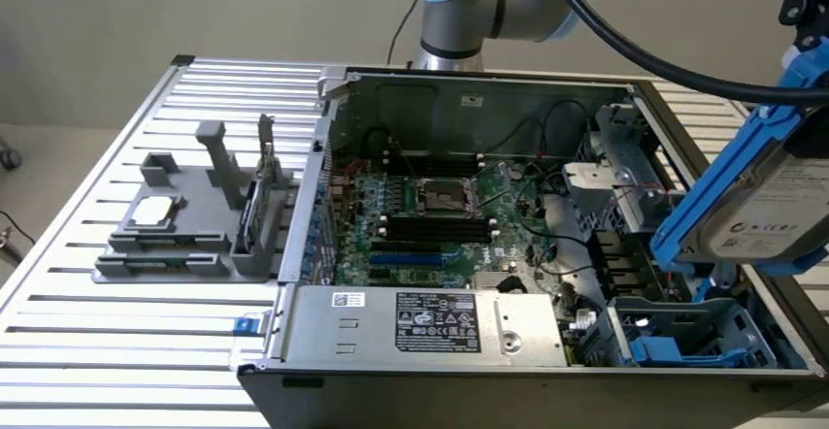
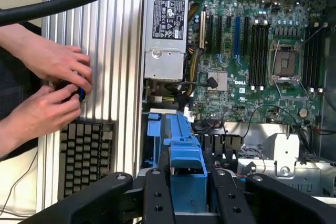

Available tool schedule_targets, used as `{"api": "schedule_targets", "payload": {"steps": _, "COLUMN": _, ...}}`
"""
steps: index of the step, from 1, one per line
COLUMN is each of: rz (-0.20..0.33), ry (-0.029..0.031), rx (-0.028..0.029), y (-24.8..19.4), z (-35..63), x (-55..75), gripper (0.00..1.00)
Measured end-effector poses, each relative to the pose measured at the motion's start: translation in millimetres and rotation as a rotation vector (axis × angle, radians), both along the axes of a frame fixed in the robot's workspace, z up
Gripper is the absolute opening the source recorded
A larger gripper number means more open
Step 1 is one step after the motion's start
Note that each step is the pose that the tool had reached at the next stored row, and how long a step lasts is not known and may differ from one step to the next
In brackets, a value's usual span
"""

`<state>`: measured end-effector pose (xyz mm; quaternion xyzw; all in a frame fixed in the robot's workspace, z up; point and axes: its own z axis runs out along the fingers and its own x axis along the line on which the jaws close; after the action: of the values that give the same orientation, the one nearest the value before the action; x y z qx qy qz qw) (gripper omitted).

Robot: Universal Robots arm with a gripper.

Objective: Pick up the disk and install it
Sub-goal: 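Pick up the disk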

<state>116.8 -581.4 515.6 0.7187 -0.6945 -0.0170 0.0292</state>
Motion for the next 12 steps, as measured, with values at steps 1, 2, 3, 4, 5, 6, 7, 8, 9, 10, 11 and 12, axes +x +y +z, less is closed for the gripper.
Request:
{"api": "schedule_targets", "payload": {"steps": 1, "rz": 0.0, "ry": -0.0001, "rx": -0.0001, "y": -0.8, "z": -1.8, "x": 0.6, "gripper": 0.33}}
{"api": "schedule_targets", "payload": {"steps": 2, "rz": 0.0, "ry": -0.0003, "rx": -0.0003, "y": -1.5, "z": -3.5, "x": 1.1, "gripper": 0.33}}
{"api": "schedule_targets", "payload": {"steps": 3, "rz": 0.0, "ry": -0.0007, "rx": -0.0007, "y": -1.9, "z": -5.1, "x": 1.4, "gripper": 0.33}}
{"api": "schedule_targets", "payload": {"steps": 4, "rz": -0.001, "ry": -0.0013, "rx": -0.0008, "y": -2.3, "z": -6.8, "x": 1.7, "gripper": 0.33}}
{"api": "schedule_targets", "payload": {"steps": 5, "rz": -0.001, "ry": -0.0018, "rx": -0.0011, "y": -2.5, "z": -8.5, "x": 2.0, "gripper": 0.33}}
{"api": "schedule_targets", "payload": {"steps": 6, "rz": -0.002, "ry": -0.0021, "rx": -0.0014, "y": -2.7, "z": -10.2, "x": 2.4, "gripper": 0.33}}
{"api": "schedule_targets", "payload": {"steps": 7, "rz": -0.003, "ry": -0.0027, "rx": -0.0013, "y": -3.0, "z": -12.3, "x": 2.7, "gripper": 0.33}}
{"api": "schedule_targets", "payload": {"steps": 8, "rz": -0.004, "ry": -0.0032, "rx": -0.0017, "y": -3.1, "z": -14.0, "x": 3.2, "gripper": 0.33}}
{"api": "schedule_targets", "payload": {"steps": 9, "rz": -0.004, "ry": -0.0036, "rx": -0.0016, "y": -3.3, "z": -15.9, "x": 3.7, "gripper": 0.33}}
{"api": "schedule_targets", "payload": {"steps": 10, "rz": -0.005, "ry": -0.004, "rx": -0.0017, "y": -3.3, "z": -17.6, "x": 4.3, "gripper": 0.33}}
{"api": "schedule_targets", "payload": {"steps": 11, "rz": -0.006, "ry": -0.0044, "rx": -0.0018, "y": -3.3, "z": -19.4, "x": 4.7, "gripper": 0.33}}
{"api": "schedule_targets", "payload": {"steps": 12, "rz": -0.007, "ry": -0.005, "rx": -0.0017, "y": -3.3, "z": -21.2, "x": 5.1, "gripper": 0.33}}
